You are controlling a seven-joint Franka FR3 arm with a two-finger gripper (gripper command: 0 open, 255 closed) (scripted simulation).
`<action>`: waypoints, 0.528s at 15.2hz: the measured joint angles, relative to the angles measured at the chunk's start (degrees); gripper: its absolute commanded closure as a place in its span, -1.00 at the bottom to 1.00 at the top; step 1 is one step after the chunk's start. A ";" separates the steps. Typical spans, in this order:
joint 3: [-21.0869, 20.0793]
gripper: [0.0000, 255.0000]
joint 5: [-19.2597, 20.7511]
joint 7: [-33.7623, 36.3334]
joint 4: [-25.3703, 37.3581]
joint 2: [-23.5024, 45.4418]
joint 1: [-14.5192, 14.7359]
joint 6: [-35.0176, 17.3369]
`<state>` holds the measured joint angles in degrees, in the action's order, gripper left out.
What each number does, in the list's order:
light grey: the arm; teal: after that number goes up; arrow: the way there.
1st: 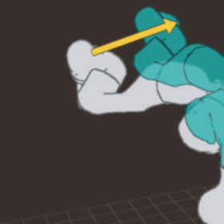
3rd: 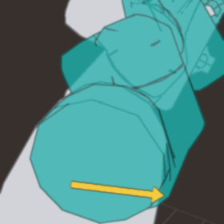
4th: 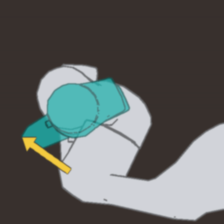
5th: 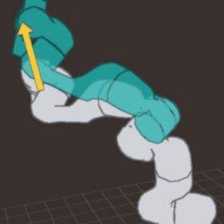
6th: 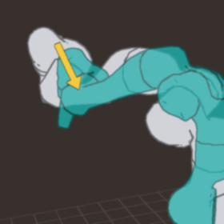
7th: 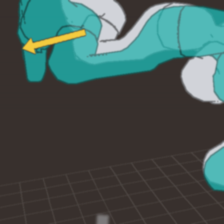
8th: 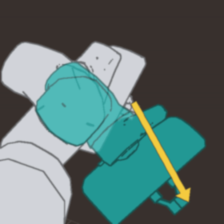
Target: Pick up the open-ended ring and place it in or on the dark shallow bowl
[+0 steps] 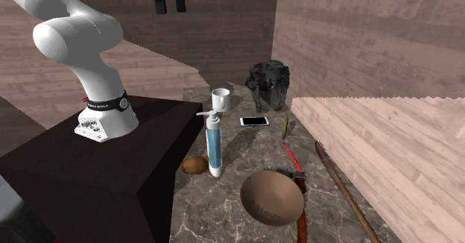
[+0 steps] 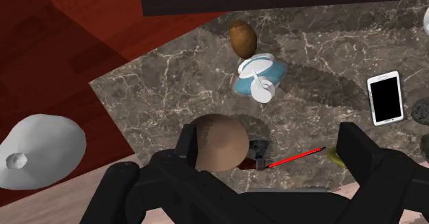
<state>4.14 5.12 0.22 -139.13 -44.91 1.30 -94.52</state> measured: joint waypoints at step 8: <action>3.21 -1.00 0.81 -8.87 -2.05 9.84 3.34 -12.79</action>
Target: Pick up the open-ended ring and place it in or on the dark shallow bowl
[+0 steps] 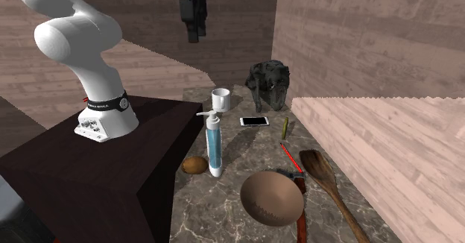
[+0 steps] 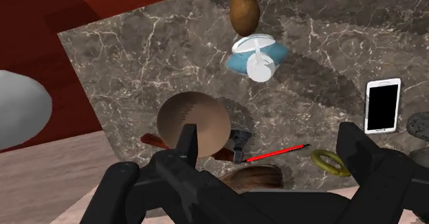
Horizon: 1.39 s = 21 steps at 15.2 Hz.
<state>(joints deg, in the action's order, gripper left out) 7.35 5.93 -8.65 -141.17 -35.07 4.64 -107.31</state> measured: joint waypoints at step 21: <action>3.08 -1.00 -10.63 -36.22 11.11 41.73 10.32 -32.69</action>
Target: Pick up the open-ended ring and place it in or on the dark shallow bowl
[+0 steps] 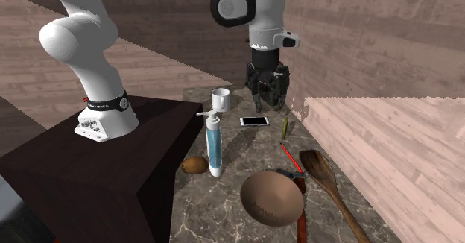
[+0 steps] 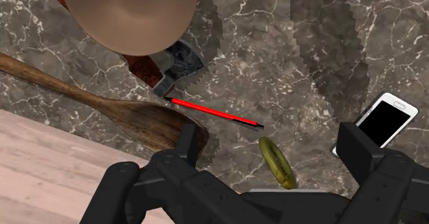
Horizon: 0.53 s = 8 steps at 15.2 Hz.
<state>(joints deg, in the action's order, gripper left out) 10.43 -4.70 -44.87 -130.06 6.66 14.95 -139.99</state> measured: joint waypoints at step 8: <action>-5.23 -1.00 -4.07 -11.84 10.35 15.49 0.29 -5.59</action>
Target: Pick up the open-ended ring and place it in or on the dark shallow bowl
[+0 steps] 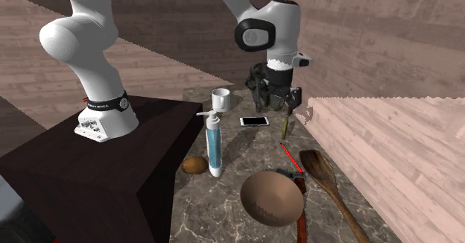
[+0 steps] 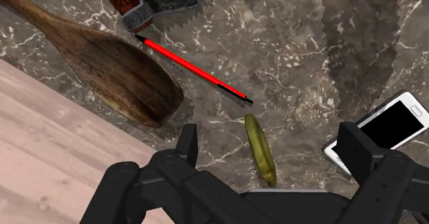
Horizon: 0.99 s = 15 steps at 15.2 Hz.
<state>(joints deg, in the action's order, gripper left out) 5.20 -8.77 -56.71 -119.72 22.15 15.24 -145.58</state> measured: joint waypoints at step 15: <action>-6.87 -1.00 1.56 -11.70 18.44 22.06 1.17 -4.41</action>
<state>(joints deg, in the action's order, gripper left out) -1.67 -7.21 -68.41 -101.28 44.21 16.41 -149.99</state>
